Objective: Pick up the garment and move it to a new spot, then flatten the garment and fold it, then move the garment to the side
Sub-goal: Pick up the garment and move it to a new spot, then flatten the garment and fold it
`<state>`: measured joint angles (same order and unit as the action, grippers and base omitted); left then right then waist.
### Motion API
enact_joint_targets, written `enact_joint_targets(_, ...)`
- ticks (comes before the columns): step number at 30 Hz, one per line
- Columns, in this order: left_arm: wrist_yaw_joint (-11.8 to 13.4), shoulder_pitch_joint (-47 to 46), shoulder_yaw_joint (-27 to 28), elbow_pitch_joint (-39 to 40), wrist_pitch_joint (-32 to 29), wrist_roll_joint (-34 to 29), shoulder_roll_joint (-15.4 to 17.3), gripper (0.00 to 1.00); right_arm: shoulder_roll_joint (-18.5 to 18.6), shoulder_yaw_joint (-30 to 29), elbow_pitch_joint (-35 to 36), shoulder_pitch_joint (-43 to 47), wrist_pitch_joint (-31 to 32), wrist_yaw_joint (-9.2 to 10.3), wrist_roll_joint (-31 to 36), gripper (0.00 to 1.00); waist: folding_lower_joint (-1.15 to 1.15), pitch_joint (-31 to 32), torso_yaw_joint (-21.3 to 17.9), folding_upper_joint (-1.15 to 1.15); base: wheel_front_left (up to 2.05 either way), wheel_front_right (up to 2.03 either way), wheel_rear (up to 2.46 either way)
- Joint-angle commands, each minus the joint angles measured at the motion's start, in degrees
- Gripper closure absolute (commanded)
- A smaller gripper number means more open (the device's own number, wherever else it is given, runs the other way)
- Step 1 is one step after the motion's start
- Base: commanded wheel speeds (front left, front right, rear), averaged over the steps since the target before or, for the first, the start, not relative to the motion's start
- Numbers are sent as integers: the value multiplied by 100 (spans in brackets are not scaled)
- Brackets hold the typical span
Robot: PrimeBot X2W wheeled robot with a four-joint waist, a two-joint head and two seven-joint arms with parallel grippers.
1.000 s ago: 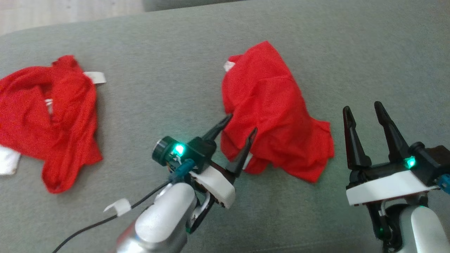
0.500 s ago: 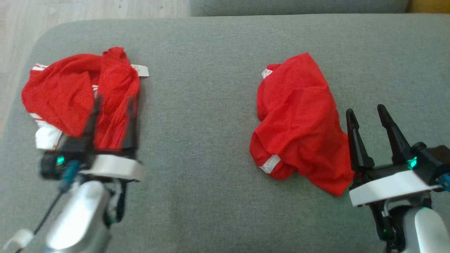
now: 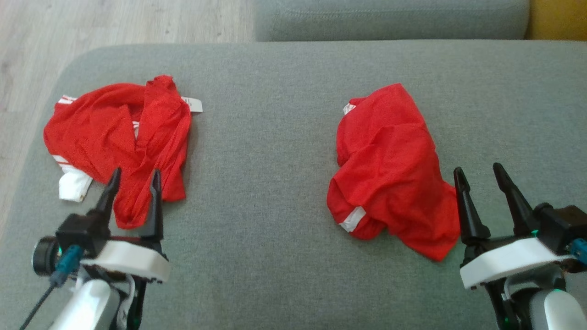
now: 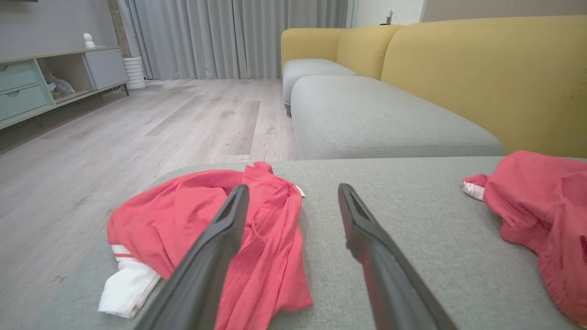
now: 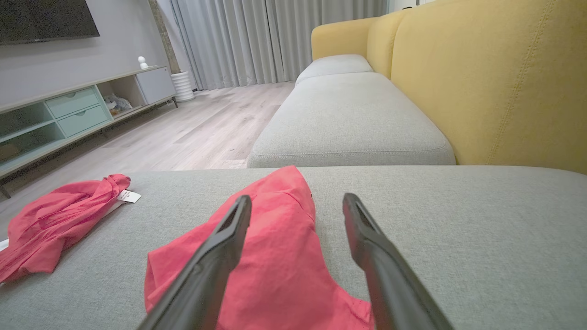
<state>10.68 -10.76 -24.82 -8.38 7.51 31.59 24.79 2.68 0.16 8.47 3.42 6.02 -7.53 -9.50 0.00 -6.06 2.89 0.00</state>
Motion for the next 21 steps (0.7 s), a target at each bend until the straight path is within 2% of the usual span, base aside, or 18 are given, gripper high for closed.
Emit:
enact_joint_targets(1, 63, -138, 213, 210, -27, -48, 230, 0, 20, 119, 206, -92, 23, 4, 17, 0, 0, 55, -30, 0, 0, 0, 0)
enact_joint_targets(12, 223, 300, 19, 419, -286, -88, 319, 0, 20, 88, 352, 258, 87, 4, -87, 0, 0, 393, -133, 0, 0, 0, 0)
enact_joint_targets(21, 290, 374, 20, 547, -341, -71, 379, 0, 20, 66, 444, 322, 115, 4, -97, 0, 0, 405, -140, 0, 0, 0, 0)
